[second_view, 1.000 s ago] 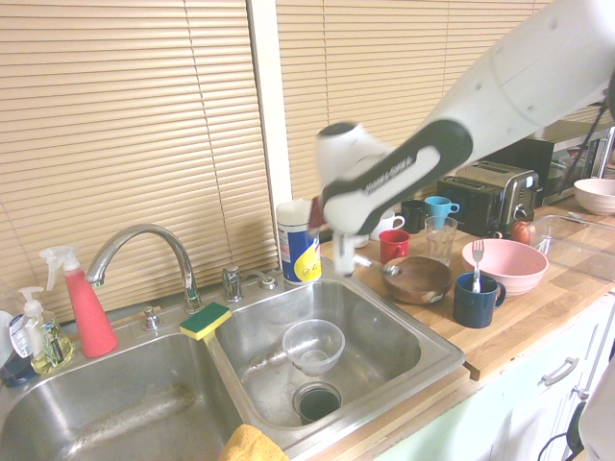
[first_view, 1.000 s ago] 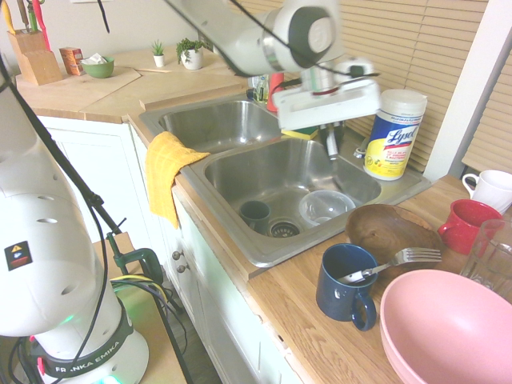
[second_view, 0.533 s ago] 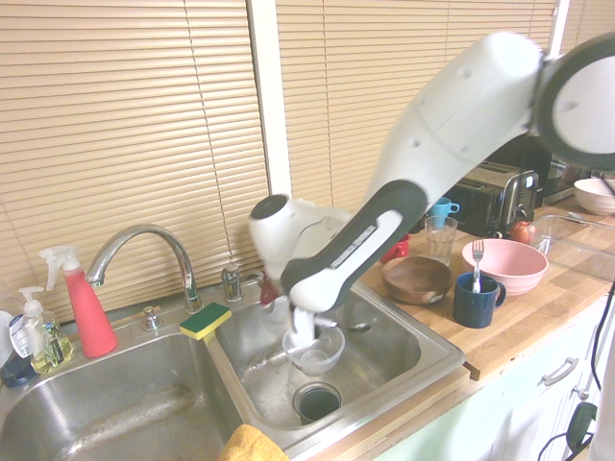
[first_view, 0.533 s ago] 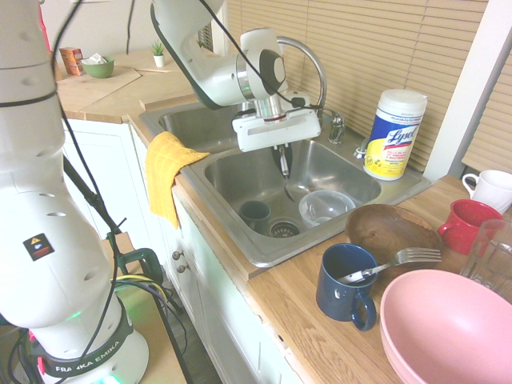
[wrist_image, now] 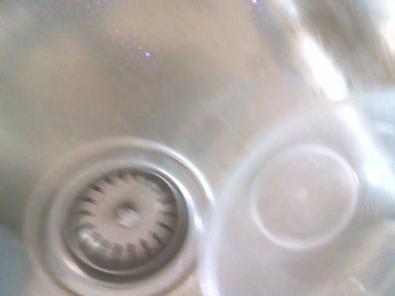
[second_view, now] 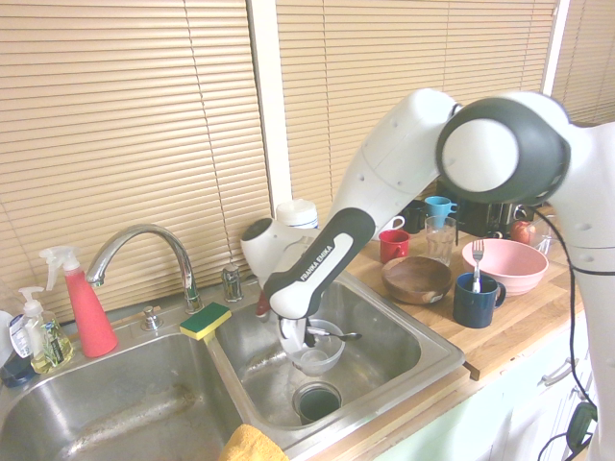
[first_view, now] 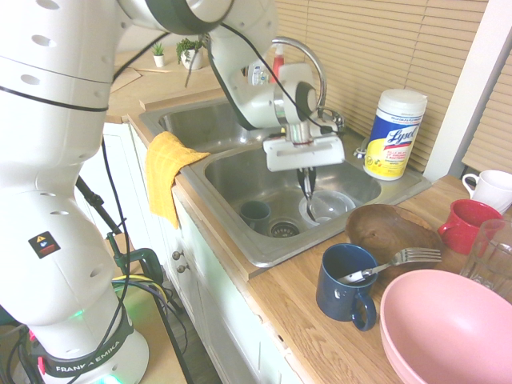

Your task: Put the spoon into the sink

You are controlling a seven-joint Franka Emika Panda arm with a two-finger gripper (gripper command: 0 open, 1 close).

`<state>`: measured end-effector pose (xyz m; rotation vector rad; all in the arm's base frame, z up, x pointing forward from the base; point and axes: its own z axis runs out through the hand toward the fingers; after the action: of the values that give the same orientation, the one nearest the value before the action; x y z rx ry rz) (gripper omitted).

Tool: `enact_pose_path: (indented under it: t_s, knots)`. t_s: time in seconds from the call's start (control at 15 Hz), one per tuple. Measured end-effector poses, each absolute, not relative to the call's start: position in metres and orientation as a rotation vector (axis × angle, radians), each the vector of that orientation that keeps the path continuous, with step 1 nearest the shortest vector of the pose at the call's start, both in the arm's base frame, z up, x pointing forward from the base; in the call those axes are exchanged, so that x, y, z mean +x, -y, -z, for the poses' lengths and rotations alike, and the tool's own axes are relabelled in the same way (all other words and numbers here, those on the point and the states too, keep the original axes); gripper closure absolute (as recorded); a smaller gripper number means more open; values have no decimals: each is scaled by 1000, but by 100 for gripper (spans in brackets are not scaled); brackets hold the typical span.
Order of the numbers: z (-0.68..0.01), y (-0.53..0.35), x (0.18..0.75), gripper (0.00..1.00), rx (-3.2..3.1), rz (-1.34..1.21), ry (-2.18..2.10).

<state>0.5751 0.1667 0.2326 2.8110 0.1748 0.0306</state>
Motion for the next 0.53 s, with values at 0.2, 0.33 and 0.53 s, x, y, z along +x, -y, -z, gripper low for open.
enact_pose_path:
  t_s: [0.2,0.33,0.53]
  knots:
    - [-222,-156,579,100,2804,-16,-169]
    - [-222,-149,581,100,2800,-16,-156]
    - [-211,-129,588,100,2786,3,-127]
